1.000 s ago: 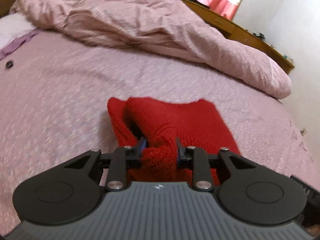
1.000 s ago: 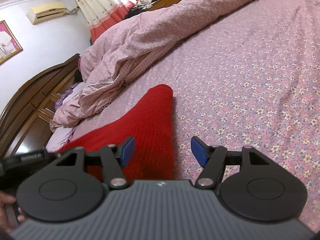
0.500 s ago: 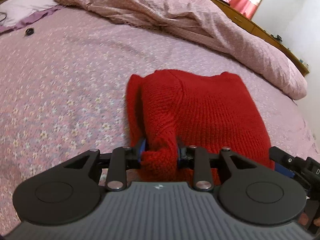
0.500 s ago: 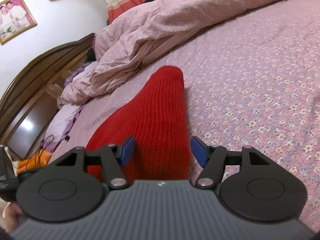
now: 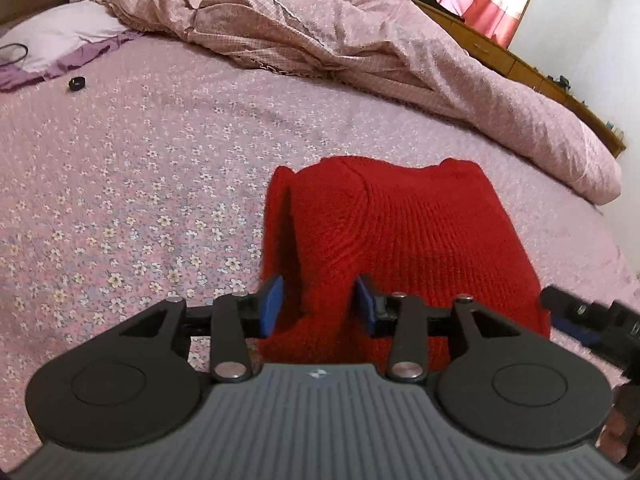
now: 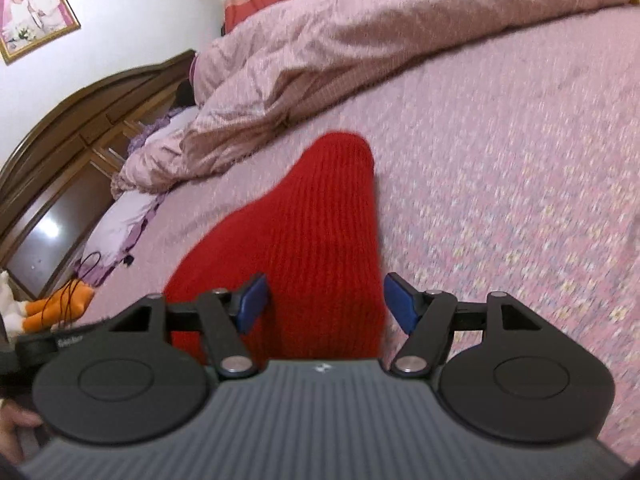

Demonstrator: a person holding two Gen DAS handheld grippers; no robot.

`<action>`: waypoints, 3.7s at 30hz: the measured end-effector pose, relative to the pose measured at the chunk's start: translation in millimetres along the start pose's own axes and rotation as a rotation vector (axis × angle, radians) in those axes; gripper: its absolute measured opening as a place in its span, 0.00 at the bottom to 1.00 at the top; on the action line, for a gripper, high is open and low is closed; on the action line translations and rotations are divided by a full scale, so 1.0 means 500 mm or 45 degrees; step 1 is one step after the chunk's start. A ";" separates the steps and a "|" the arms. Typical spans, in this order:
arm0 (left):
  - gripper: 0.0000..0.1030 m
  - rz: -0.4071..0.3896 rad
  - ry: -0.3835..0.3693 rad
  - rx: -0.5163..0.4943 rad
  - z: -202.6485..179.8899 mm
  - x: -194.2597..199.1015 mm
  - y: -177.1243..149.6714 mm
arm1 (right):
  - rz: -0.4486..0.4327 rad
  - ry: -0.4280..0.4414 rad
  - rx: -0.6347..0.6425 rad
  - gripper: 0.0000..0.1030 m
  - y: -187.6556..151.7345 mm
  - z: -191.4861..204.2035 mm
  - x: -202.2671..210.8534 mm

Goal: Fold small clothes

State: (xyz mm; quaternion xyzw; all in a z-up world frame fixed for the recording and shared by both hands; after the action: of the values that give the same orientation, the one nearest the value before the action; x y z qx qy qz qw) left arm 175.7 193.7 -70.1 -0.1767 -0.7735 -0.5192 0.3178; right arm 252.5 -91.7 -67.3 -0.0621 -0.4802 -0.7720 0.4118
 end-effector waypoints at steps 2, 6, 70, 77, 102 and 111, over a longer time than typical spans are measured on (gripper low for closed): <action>0.50 0.003 0.021 -0.019 0.000 -0.004 -0.001 | -0.012 -0.006 0.019 0.66 0.005 0.004 -0.001; 0.55 0.030 0.062 -0.025 0.010 -0.020 -0.009 | 0.058 0.002 0.031 0.65 -0.016 0.006 -0.031; 0.82 0.123 -0.129 0.106 0.007 -0.085 0.034 | 0.301 0.376 -0.244 0.89 0.004 -0.091 -0.148; 0.83 0.168 -0.204 0.216 0.021 -0.104 0.028 | 0.379 0.443 -0.243 0.92 0.005 -0.072 -0.161; 0.81 0.162 -0.261 0.273 0.017 -0.104 0.024 | 0.201 0.457 -0.241 0.62 0.041 -0.031 -0.124; 0.81 0.148 -0.289 0.231 -0.009 -0.089 0.028 | 0.152 0.506 -0.233 0.57 0.076 -0.004 -0.084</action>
State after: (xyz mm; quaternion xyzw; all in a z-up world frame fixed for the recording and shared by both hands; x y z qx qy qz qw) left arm 218.2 197.7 -89.5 -0.2491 -0.8366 -0.4045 0.2726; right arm 306.9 -76.9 -62.8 0.0259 -0.3129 -0.7837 0.5359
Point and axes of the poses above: each gripper's, at about its wrist camera, not at the fingertips, and x roughly against the way its jaws point, z to its left, y to its top, the point moved 7 cm from there along -x, roughly the way its jaws point, and after that the axes turned 2 degrees about y, right-handed, at the moved point
